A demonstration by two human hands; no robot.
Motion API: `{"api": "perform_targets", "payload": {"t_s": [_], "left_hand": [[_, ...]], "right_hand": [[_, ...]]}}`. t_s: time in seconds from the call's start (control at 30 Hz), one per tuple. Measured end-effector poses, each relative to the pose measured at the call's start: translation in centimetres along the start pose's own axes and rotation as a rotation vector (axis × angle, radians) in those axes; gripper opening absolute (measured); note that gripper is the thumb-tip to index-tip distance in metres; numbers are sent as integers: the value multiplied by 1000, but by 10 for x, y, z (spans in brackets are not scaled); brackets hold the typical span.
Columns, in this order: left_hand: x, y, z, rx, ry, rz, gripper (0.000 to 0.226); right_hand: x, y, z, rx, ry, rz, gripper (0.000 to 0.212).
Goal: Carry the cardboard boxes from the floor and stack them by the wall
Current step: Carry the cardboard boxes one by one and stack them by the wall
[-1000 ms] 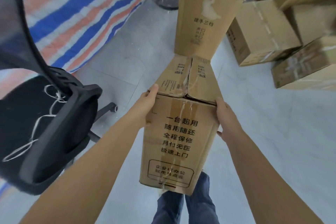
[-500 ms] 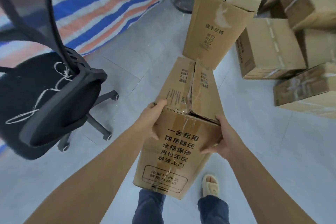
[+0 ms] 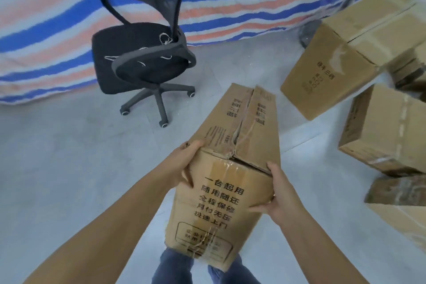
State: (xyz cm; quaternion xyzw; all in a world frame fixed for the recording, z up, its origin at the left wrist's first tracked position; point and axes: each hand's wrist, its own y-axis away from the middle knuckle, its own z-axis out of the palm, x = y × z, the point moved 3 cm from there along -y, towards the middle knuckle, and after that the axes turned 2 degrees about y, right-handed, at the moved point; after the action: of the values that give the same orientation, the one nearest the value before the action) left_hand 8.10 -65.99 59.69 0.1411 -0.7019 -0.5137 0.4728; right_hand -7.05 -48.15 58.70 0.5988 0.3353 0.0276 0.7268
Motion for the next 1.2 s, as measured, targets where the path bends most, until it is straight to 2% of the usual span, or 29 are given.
{"api": "perform_targets", "payload": {"t_s": [0.27,0.37,0.47,0.57,0.67,0.8,0.87,1.0,1.2], "left_hand": [[-125,112,-81,221,370,10,26],[-182,162,-115,325,493,38,32],[-251,218,-148,429,637,68,34],[-325,283,-181,537,747,110,36],[-406,354,-211,650,857,142,43],[-513,448,-232,801,1014,166,38],[-559,492,-241,875,1087,168,32],[-641,568,-251,1035,1221,194,32],[-734,634,-259,1220,1449,206,28]], "right_hand": [[69,69,43,-154,377,-12,26],[109,100,71,-259,511,-34,33],[158,140,100,-366,671,-86,28],[222,193,123,-474,801,-152,20],[298,252,143,-587,931,-199,25],[400,330,164,-727,1092,-205,42],[448,366,175,-801,1175,-209,37],[540,431,197,-971,1344,-222,27],[654,501,226,-1169,1554,-210,30]]}}
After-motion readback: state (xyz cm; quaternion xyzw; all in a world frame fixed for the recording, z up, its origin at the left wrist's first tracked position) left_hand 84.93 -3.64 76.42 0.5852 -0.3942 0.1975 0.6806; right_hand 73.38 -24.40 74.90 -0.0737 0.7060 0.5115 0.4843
